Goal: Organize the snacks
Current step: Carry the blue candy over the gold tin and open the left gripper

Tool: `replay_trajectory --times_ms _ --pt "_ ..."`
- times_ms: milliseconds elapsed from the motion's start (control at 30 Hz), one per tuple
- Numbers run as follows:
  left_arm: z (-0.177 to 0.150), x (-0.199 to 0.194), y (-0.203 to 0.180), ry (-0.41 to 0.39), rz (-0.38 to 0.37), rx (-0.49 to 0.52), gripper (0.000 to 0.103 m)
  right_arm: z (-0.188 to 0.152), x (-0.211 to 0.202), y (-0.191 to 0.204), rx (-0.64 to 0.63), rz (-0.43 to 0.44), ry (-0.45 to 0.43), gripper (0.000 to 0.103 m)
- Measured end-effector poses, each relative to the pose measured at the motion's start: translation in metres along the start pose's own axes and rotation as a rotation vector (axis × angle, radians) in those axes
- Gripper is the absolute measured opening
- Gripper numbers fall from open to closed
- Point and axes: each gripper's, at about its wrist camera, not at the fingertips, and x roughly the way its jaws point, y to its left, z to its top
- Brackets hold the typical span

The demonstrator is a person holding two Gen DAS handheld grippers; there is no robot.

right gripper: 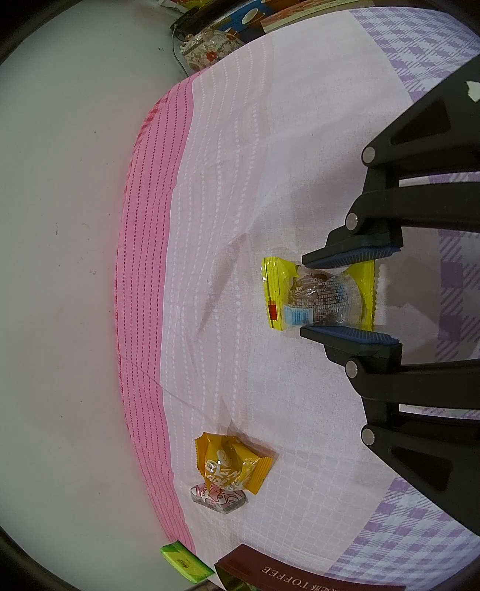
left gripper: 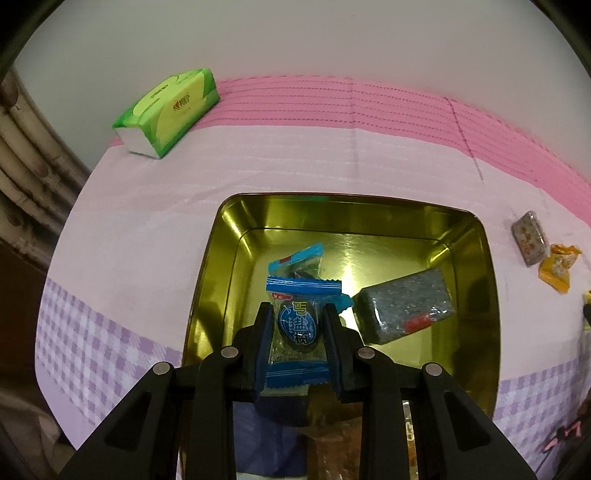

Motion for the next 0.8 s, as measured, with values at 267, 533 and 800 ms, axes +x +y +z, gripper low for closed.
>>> replay_trajectory --times_ms 267,533,800 --pt "-0.001 0.000 -0.001 -0.004 0.011 0.014 0.029 0.000 0.000 0.000 0.000 0.000 0.000 0.029" --pt "-0.003 -0.002 0.000 -0.004 0.017 0.018 0.031 0.000 0.000 0.000 0.000 0.000 0.000 0.029" --pt "-0.005 -0.014 -0.003 -0.041 0.023 0.048 0.046 -0.001 0.000 0.000 -0.002 -0.002 0.001 0.029"
